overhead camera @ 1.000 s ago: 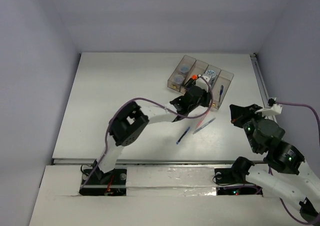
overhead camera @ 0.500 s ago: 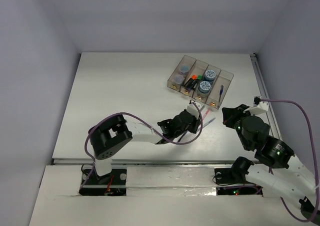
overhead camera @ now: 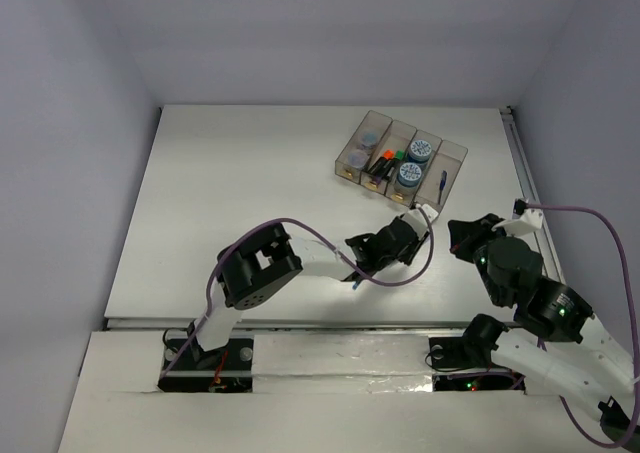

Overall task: Sort the stationery into containers
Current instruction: Pick up the pen from the center of the board.

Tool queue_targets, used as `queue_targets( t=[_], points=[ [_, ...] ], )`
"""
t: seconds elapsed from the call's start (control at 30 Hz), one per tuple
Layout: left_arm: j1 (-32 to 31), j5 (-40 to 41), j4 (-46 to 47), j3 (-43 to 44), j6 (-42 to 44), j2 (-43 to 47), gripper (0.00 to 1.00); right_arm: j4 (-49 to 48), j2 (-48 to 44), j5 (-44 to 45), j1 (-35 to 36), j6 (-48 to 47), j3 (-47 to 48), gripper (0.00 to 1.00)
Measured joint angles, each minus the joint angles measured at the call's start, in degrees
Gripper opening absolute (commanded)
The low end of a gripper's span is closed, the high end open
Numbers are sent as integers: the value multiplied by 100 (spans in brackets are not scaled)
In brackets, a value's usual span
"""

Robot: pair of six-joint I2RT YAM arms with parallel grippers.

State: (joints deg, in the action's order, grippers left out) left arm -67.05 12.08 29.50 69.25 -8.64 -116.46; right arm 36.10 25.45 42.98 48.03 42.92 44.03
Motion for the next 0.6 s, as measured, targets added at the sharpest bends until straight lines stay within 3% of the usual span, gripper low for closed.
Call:
queue_targets(
  t=[0.6],
  points=[
    [2, -116, -442, 435, 422, -616, 30, 83, -144, 28, 0, 24, 0, 0]
  ],
)
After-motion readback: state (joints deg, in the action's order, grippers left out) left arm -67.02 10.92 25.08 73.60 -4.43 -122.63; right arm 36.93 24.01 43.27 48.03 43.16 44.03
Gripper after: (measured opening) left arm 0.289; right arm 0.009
